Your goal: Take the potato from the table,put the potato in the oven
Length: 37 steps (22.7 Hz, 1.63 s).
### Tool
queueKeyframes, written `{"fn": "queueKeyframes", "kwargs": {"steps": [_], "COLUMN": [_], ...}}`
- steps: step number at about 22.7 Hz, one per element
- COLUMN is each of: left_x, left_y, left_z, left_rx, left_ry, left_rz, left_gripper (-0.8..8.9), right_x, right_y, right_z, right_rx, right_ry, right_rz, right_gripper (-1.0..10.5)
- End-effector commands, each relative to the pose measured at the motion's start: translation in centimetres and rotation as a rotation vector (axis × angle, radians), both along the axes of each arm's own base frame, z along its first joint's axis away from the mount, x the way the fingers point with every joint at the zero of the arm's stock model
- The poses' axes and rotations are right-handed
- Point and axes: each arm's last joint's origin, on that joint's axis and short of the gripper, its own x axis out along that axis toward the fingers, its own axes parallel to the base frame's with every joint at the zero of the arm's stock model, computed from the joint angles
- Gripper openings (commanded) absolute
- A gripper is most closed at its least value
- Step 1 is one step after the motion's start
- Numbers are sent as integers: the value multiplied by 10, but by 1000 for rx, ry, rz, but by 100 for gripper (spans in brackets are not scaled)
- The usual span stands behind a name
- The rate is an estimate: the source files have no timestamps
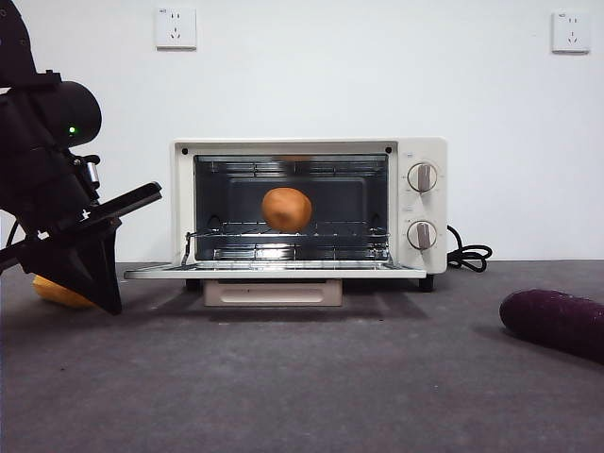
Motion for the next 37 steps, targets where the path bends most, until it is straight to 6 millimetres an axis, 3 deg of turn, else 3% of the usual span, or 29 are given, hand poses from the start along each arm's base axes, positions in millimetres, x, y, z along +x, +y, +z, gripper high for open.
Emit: {"fn": "queueKeyframes", "kwargs": {"steps": [1,37], "left_x": [2,9], "left_y": [-1,-2], "left_z": [-5,9], "left_rx": [-2,-225], "left_ry": [7,-46], "left_rz": [36,45], "left_gripper": [-6,-6], "right_x": [0,0], "right_y": [0,0], "right_z": [-3,-3], "right_rx": [-14,-14], "right_ry": [22,22], "right_rz": [-3,-4], "right_gripper": [-3,-3]}}
